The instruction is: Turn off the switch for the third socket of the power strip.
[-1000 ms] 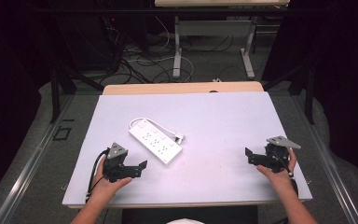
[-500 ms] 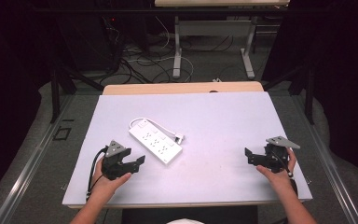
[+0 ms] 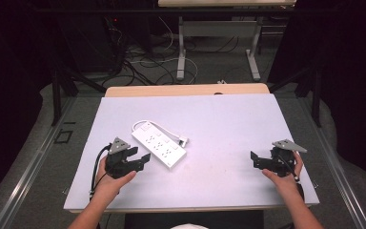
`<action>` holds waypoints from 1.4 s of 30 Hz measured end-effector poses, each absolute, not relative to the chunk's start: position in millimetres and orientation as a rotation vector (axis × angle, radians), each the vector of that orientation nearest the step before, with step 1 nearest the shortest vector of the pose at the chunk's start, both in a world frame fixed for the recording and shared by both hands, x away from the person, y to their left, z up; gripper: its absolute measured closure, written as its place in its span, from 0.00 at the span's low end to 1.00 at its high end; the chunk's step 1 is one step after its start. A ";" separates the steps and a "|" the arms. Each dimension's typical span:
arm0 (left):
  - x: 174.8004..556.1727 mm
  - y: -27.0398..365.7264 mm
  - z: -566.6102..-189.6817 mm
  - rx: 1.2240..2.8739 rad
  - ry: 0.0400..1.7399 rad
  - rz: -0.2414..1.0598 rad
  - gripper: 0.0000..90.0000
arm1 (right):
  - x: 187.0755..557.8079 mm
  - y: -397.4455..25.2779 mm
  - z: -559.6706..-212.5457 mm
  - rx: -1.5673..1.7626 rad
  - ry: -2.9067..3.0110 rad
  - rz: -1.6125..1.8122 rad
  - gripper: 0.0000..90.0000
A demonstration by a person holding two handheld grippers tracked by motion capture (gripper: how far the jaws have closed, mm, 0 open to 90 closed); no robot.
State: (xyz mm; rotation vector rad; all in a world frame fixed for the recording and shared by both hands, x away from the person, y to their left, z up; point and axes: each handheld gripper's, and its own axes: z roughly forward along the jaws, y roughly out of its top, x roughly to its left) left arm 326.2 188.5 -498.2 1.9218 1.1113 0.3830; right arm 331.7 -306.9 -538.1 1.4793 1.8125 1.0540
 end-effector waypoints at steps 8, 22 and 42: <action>331.6 179.9 -484.3 1.944 1.067 0.359 0.45 | 331.9 -307.0 -538.5 1.481 1.812 1.054 0.00; 339.7 158.4 -469.3 1.978 1.004 0.313 0.50 | 332.2 -307.1 -539.2 1.488 1.811 1.053 0.00; 358.2 133.1 -468.9 2.006 1.003 0.289 0.56 | 332.4 -307.4 -539.4 1.488 1.815 1.054 0.00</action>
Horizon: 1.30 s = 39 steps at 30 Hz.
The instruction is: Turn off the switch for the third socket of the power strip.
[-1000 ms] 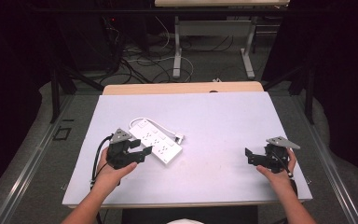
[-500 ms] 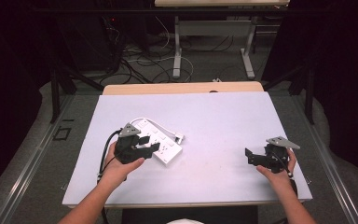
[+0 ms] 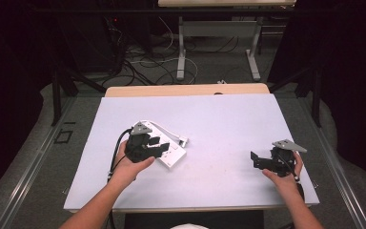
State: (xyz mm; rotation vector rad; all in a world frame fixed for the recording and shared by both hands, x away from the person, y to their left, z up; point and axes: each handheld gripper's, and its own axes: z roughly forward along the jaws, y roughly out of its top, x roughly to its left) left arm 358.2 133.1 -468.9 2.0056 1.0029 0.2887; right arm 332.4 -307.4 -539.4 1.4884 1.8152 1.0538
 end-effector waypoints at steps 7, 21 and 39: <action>362.9 126.2 -473.0 2.008 1.016 0.290 0.60 | 332.4 -307.6 -539.3 1.480 1.818 1.052 0.00; 370.5 117.2 -483.6 2.021 1.045 0.282 0.65 | 332.5 -307.4 -539.5 1.479 1.821 1.051 0.00; 379.7 103.1 -498.1 2.067 1.080 0.262 0.72 | 332.7 -307.2 -539.7 1.487 1.824 1.051 0.00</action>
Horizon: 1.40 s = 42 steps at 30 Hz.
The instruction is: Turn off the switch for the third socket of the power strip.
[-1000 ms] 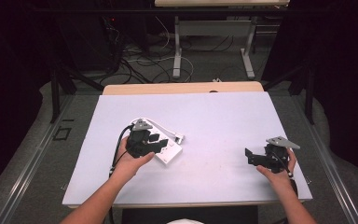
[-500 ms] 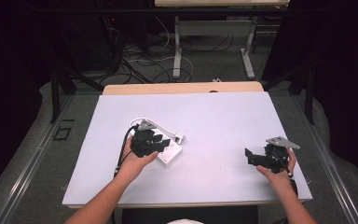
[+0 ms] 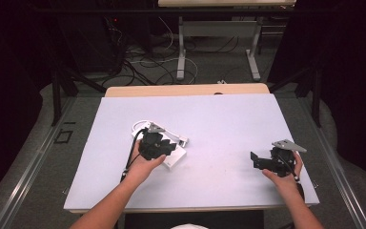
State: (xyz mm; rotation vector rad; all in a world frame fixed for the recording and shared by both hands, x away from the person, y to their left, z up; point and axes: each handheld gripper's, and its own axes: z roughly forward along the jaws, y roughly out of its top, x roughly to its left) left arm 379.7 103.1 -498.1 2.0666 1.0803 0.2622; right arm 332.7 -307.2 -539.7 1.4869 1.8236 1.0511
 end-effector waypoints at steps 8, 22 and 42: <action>382.2 99.5 -503.0 2.104 1.088 0.242 0.75 | 332.7 -307.2 -539.8 1.486 1.826 1.050 0.00; 388.3 96.5 -511.4 2.142 1.103 0.220 0.76 | 333.3 -307.7 -540.5 1.481 1.828 1.050 0.00; 403.4 89.6 -522.8 2.119 1.152 0.225 0.91 | 333.7 -307.8 -541.1 1.486 1.835 1.051 0.00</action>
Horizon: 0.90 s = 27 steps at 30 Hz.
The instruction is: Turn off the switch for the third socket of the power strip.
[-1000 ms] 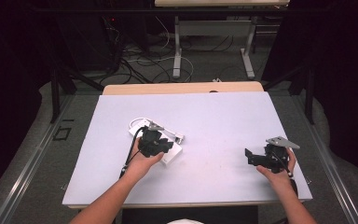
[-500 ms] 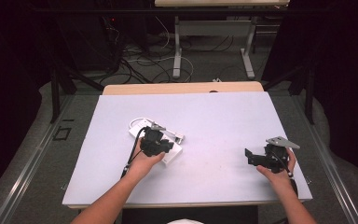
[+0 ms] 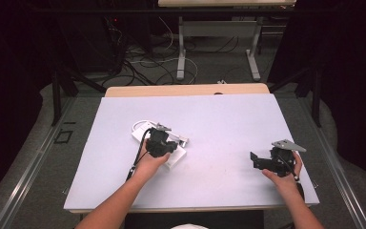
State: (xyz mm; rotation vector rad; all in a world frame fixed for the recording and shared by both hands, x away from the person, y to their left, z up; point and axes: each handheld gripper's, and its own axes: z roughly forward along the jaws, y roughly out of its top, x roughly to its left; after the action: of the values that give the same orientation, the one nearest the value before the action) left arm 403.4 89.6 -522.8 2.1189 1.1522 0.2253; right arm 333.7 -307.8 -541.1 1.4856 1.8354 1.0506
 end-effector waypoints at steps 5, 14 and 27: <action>407.0 89.6 -526.0 2.120 1.151 0.226 0.92 | 333.9 -307.6 -541.3 1.490 1.834 1.052 0.00; 408.5 87.4 -528.8 2.125 1.151 0.224 0.92 | 334.1 -308.0 -541.6 1.484 1.840 1.049 0.00; 407.9 86.8 -529.5 2.132 1.133 0.234 0.93 | 334.3 -307.4 -541.9 1.482 1.835 1.047 0.00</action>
State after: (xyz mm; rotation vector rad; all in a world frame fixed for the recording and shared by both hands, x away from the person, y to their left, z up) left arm 407.9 86.8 -529.5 2.1321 1.1328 0.2341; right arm 334.3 -307.4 -541.9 1.4822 1.8346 1.0468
